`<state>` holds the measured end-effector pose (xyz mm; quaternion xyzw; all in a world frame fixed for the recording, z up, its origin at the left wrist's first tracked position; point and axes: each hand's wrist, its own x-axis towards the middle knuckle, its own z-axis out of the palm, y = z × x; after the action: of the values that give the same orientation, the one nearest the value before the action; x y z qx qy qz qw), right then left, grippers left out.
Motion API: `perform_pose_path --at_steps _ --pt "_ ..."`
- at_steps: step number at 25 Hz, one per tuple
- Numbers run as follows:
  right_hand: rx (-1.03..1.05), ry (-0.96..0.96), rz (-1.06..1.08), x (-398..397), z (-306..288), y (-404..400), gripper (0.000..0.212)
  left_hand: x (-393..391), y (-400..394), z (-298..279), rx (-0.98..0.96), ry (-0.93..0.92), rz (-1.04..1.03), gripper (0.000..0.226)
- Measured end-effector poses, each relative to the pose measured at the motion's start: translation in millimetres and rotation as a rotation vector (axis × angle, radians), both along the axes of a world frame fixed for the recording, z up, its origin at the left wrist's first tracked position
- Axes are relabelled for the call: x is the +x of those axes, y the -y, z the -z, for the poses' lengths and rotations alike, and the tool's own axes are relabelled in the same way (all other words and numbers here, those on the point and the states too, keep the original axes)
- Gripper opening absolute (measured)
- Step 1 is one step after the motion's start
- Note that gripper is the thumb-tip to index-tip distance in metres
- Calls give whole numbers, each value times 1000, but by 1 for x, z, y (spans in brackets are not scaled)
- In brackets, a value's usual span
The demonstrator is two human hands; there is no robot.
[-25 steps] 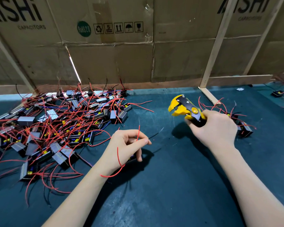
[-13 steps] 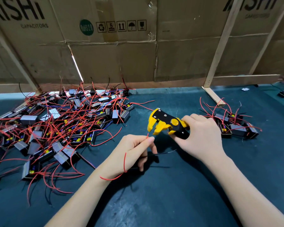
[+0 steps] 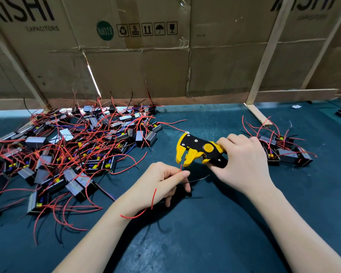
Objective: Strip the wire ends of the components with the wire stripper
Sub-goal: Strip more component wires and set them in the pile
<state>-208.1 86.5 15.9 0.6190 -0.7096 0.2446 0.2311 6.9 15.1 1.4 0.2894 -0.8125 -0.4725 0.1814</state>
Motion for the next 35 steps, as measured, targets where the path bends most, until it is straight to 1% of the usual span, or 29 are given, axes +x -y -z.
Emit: perform_pose_path --at_steps 4,12,15,19,22,24,25,27,29,30,31,32,33,35 --pt "3 -12 -28 0 -1 0 35 0 0 -1 -20 21 8 41" --pt "-57 -77 -77 -1 -6 -2 33 -3 -2 -4 30 35 -6 42" --pt "-44 -108 -75 -1 -7 -2 32 -3 -2 -5 32 40 -6 41" --pt "-33 -77 -70 -1 -9 -3 31 -2 -2 -4 33 28 2 42" --pt "2 -30 -47 0 -8 -6 38 -1 -3 -4 34 23 -1 41" --pt "-29 -13 -23 1 -7 -6 40 0 -2 -3 26 27 7 41" --pt "-66 -7 -9 1 -7 -5 38 0 -2 -3 18 24 15 41" --pt "-128 -16 25 -2 -7 -3 30 1 -3 -5 -66 -6 1 37" --pt "-153 -1 71 -8 -7 -1 30 1 -2 -5 -237 -34 -73 30" --pt "-168 20 94 -11 -7 -2 31 1 1 -5 -289 -38 -128 29" --pt "-184 43 109 -14 -6 -2 31 1 3 -5 -297 -46 -185 30" --pt "-199 59 118 -16 -6 -2 32 2 5 -6 -256 -65 -231 30" --pt "-210 66 128 -17 -5 -1 32 2 5 -7 -163 -126 -243 29" --pt "-225 85 150 -20 -6 -1 34 -3 0 -12 59 -306 -131 24"
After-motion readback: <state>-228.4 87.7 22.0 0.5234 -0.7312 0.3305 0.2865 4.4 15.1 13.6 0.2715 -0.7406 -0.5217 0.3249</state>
